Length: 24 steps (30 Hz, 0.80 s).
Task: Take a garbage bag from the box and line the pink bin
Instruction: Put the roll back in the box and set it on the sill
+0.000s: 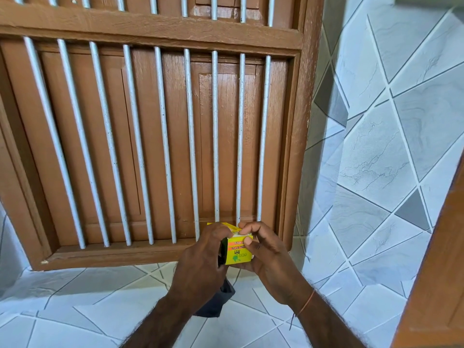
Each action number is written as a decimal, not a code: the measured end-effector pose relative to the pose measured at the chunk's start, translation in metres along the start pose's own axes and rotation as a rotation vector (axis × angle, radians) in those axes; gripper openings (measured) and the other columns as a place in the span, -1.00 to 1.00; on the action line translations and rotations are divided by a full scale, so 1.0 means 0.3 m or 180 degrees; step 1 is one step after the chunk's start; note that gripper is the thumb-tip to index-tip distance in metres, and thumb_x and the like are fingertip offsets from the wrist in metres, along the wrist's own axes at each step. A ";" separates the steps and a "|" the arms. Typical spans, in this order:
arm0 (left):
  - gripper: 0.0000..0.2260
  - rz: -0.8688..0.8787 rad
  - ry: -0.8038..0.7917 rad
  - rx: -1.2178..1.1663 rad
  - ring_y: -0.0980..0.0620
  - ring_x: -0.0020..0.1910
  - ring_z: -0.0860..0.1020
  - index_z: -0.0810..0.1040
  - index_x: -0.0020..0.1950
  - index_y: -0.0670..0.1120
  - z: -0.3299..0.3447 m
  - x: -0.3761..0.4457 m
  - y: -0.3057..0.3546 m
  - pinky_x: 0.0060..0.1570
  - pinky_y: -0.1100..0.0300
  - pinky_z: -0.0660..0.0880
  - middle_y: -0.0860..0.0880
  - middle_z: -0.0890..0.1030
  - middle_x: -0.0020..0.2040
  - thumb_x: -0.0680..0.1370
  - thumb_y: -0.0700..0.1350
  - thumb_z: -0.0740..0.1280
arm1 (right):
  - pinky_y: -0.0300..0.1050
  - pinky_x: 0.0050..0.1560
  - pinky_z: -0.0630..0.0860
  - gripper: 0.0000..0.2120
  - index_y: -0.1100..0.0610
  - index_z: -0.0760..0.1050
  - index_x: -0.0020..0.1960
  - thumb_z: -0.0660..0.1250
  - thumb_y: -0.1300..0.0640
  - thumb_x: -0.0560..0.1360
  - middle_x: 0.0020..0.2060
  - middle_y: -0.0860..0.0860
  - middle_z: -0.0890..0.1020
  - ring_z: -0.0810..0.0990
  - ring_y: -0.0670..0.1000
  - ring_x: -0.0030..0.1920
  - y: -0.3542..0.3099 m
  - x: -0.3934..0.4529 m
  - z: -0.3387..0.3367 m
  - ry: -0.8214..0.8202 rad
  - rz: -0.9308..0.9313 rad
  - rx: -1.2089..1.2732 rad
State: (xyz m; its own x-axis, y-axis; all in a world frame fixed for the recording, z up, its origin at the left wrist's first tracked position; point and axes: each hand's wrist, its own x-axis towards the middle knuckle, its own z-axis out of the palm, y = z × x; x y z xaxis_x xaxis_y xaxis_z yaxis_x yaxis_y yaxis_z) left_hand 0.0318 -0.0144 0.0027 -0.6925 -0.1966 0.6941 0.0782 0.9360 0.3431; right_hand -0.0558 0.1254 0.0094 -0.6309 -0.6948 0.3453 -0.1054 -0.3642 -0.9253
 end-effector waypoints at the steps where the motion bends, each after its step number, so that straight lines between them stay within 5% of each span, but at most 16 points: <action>1: -0.31 0.0033 0.0004 0.0028 -0.01 -0.20 0.64 0.30 0.20 0.13 0.001 0.001 -0.002 -0.26 0.46 0.36 -0.03 0.65 0.05 0.23 -0.11 0.63 | 0.29 0.11 0.58 -0.88 0.03 0.53 -0.02 0.36 0.00 0.52 0.09 0.14 0.59 0.64 0.22 0.08 0.002 0.000 0.000 0.0016 -0.0015 -0.0007; 5: -0.27 0.0076 -0.0041 0.0074 -0.01 -0.22 0.66 0.33 0.20 0.09 0.001 0.008 0.003 -0.27 0.40 0.41 -0.06 0.64 0.10 0.18 -0.12 0.65 | 0.30 0.11 0.57 -0.67 0.02 0.49 0.02 0.44 -0.17 0.41 0.10 0.09 0.60 0.62 0.23 0.12 0.006 -0.005 0.005 0.0023 -0.0124 -0.0064; 10: -0.27 0.0144 -0.0091 0.0129 -0.03 -0.22 0.66 0.35 0.19 0.05 0.003 0.014 -0.003 -0.26 0.37 0.42 -0.10 0.63 0.13 0.15 -0.14 0.66 | 0.26 0.09 0.59 -0.93 -0.01 0.50 -0.01 0.30 0.05 0.52 0.10 0.08 0.61 0.62 0.25 0.13 0.010 -0.005 0.003 0.0117 -0.0203 -0.0105; 20: -0.34 0.0055 -0.0134 0.0293 -0.01 -0.20 0.66 0.29 0.22 0.15 0.004 0.019 0.007 -0.27 0.36 0.44 -0.01 0.60 0.16 0.27 -0.07 0.60 | 0.19 -0.02 0.65 -0.93 -0.02 0.51 -0.02 0.25 0.10 0.57 0.03 0.00 0.60 0.64 0.16 0.09 0.014 -0.005 0.013 0.0457 -0.0264 -0.0325; 24: -0.44 -0.0065 -0.0128 0.0281 0.01 -0.02 0.61 0.39 0.31 0.10 -0.007 0.015 0.020 -0.14 0.36 0.44 0.07 0.54 0.25 0.37 -0.03 0.52 | 0.13 -0.07 0.67 -0.89 0.03 0.49 0.01 0.25 0.03 0.53 -0.04 -0.04 0.61 0.65 0.12 0.07 0.005 -0.009 0.015 0.0464 -0.0341 -0.0471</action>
State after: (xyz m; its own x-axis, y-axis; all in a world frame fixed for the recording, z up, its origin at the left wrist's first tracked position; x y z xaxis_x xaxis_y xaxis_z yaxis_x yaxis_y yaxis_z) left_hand 0.0305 -0.0102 0.0091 -0.7216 -0.2057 0.6611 0.0014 0.9544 0.2985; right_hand -0.0507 0.1238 0.0076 -0.7132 -0.5563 0.4265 -0.2825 -0.3287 -0.9012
